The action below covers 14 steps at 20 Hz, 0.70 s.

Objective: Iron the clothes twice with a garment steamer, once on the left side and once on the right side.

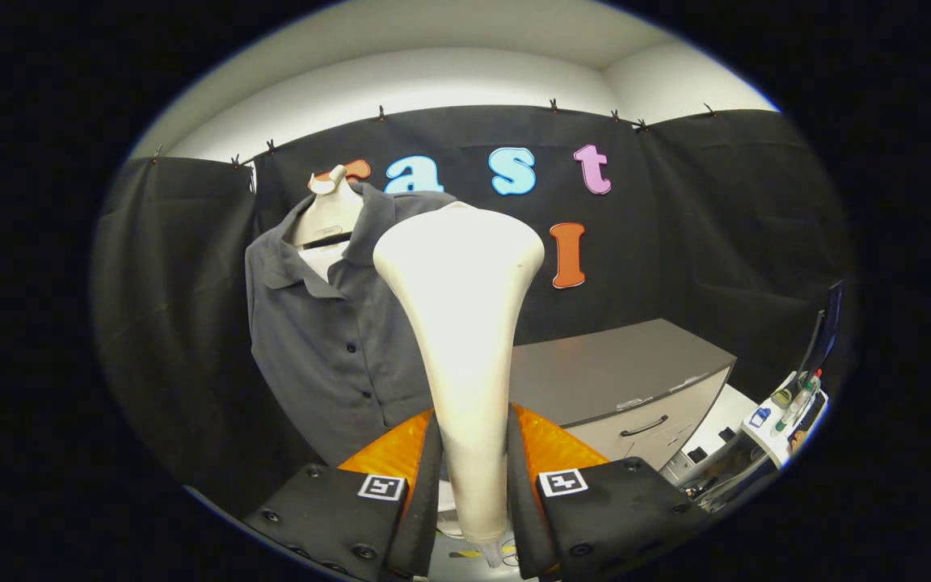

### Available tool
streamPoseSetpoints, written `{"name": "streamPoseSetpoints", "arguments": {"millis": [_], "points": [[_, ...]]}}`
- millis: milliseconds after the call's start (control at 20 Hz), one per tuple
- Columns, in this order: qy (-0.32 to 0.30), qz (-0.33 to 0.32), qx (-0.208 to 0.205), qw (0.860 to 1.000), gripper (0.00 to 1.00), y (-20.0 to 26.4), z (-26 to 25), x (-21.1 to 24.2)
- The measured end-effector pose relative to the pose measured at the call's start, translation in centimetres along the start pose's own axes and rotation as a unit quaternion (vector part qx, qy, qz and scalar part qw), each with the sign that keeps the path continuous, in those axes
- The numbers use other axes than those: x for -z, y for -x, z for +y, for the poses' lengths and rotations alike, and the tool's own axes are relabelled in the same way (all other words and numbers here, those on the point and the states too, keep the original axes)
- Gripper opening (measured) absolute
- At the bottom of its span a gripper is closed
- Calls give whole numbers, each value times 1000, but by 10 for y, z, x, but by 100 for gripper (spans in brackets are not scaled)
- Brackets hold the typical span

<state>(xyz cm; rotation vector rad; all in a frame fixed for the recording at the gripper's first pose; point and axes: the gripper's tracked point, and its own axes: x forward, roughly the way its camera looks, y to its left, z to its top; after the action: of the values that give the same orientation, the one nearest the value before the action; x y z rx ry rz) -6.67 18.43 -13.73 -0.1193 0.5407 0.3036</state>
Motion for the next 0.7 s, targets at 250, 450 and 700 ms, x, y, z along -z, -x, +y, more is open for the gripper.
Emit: {"name": "streamPoseSetpoints", "arguments": {"millis": [250,450,700], "points": [[4,-32,8,999,46,24,-6,-14],[-4,-27,19,999,46,31,-17,-9],[-8,-19,31,999,46,30,-28,5]]}}
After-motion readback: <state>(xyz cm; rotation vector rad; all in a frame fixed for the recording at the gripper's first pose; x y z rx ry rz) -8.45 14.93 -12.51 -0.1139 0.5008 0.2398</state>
